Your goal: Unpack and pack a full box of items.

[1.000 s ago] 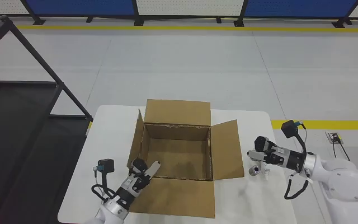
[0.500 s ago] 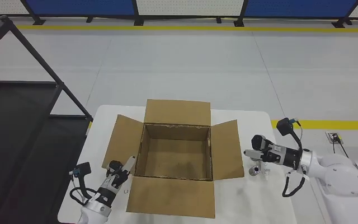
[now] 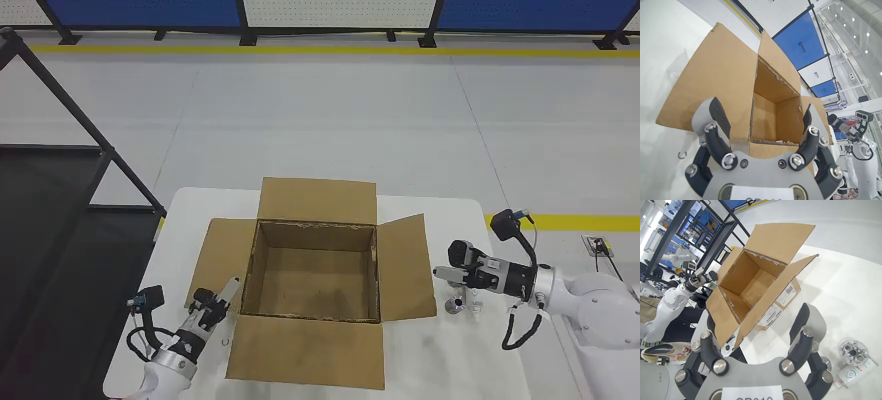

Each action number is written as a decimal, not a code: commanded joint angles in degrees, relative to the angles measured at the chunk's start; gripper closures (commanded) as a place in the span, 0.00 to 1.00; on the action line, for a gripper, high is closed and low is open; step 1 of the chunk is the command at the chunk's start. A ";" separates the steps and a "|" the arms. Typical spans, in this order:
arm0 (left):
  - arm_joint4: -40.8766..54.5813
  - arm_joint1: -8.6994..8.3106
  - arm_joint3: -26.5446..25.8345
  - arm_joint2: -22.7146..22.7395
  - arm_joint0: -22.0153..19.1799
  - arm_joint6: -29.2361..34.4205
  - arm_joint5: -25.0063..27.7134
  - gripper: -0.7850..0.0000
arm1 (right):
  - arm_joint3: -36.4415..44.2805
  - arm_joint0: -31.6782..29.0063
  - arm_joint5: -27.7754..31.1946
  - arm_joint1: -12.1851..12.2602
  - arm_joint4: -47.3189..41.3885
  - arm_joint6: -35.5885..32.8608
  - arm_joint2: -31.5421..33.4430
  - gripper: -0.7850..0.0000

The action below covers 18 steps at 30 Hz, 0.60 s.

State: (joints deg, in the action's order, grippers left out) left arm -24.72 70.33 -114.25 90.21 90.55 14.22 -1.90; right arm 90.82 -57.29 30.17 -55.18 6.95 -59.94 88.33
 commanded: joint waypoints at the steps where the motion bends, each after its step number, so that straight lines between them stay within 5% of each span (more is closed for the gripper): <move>1: -0.02 0.02 -0.43 -0.31 -0.06 -0.06 0.41 0.00 | -0.04 0.25 -0.48 0.12 0.62 -0.25 -0.39 0.00; 18: -3.61 0.13 -5.04 -4.29 -0.20 0.57 1.83 0.00 | 2.77 -2.08 -3.73 1.62 7.38 -0.08 3.65 0.00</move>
State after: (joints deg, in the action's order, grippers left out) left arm -28.23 70.45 -119.07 86.17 90.44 14.68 -0.23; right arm 93.59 -59.38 26.43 -53.56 14.34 -60.00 91.99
